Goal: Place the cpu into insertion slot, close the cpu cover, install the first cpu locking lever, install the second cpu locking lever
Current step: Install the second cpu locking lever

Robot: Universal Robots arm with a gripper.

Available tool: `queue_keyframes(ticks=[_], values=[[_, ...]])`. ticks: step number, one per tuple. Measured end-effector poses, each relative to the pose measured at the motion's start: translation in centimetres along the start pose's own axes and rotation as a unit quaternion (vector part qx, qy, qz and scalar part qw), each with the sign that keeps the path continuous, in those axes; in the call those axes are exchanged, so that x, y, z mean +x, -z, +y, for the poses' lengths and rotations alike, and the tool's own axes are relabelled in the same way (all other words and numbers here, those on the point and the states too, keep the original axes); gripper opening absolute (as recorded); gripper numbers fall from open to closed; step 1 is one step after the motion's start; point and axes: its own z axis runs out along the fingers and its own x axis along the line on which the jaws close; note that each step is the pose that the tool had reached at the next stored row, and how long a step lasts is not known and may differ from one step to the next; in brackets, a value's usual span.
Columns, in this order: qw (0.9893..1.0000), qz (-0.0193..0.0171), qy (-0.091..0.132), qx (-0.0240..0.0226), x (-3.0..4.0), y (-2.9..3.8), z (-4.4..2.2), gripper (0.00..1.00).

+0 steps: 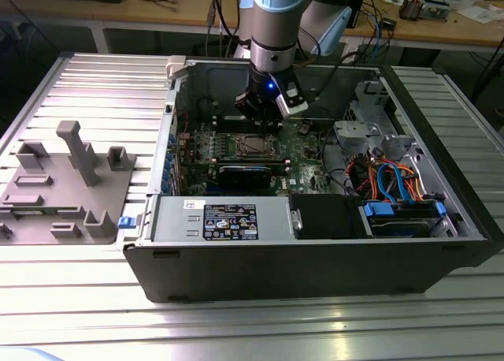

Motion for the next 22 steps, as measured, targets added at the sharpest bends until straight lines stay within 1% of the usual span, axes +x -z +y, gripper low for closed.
queue_keyframes(ticks=[8, 12, 18, 22], values=[[1.0, 0.0, 0.0, 0.0, -0.03, 1.06, 0.11, 0.11], [1.0, 0.0, 0.0, 0.001, -0.03, 1.12, 0.11, 0.11], [1.0, 0.0, 0.0, 0.0012, -0.04, 1.15, -0.21, 0.11], [1.0, -0.0001, 0.0, 0.0022, -0.04, 1.16, -0.39, 0.11]])
